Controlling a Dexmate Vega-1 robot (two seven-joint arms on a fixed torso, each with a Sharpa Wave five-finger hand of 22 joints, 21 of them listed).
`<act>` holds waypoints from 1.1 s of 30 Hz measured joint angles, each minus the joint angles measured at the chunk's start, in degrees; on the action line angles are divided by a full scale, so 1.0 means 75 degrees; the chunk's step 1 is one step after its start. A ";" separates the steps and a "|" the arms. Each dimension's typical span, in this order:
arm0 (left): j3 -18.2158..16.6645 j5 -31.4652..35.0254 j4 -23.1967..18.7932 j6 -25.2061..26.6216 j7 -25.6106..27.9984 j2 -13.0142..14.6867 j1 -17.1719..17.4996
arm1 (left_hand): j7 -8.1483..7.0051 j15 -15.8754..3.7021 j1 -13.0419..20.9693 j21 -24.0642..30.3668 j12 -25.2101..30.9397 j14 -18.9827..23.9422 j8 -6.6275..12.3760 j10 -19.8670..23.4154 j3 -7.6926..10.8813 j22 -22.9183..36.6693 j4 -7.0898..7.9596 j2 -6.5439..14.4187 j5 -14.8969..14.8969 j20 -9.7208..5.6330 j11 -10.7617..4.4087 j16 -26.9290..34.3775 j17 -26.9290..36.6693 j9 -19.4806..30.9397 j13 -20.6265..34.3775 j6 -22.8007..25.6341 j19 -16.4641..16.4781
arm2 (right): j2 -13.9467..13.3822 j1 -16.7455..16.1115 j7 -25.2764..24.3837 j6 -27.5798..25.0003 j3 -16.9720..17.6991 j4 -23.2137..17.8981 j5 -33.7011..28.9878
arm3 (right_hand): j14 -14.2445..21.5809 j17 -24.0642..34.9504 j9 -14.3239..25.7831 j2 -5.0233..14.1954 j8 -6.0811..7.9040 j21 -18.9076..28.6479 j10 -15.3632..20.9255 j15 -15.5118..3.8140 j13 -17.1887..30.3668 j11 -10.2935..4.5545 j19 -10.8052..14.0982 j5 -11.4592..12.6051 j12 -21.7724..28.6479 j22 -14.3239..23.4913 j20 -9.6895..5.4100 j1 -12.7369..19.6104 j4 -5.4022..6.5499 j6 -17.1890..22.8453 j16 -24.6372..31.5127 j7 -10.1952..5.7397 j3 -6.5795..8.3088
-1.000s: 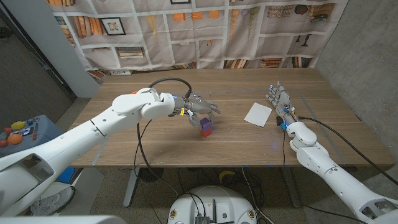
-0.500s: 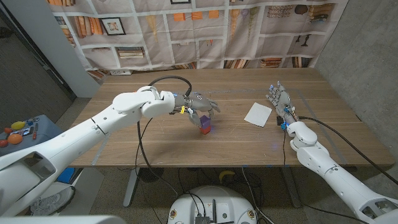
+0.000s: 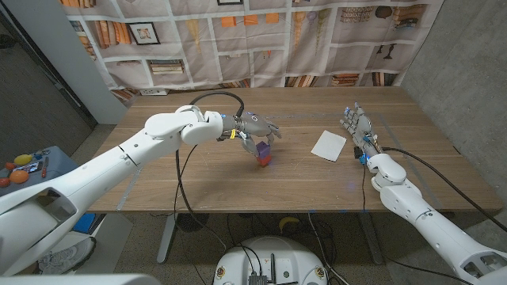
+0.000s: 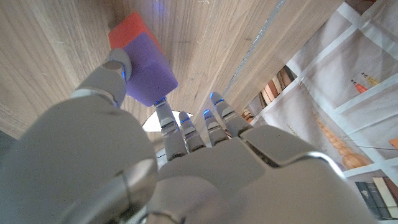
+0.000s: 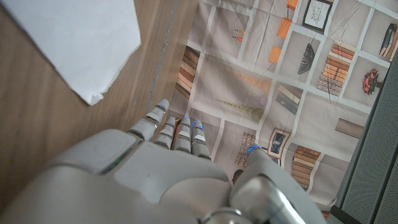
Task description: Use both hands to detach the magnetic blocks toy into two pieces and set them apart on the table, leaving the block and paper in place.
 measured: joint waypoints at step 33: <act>-0.0313 -0.1401 0.0097 0.1807 0.0555 -0.0454 0.0244 | 0.0001 -0.0029 0.0134 -0.0001 0.0000 -0.0030 -0.0001 0.0220 -0.0164 0.0036 -0.0001 0.0152 -0.0045 0.0000 0.0053 -0.0060 0.0000 -0.0012 0.0002 -0.0001 0.0000 | -0.0255 0.0415 0.0174 -0.0338 -0.0195 -0.0061 -0.0307 | 0.0000 -0.0071 0.0000 0.0000 0.0000 0.0000 0.0029 0.0000 0.0000 -0.0029 0.0002 0.0000 0.0000 -0.0020 -0.0003 0.0000 0.0000 0.0042 0.0029 -0.0042 0.0065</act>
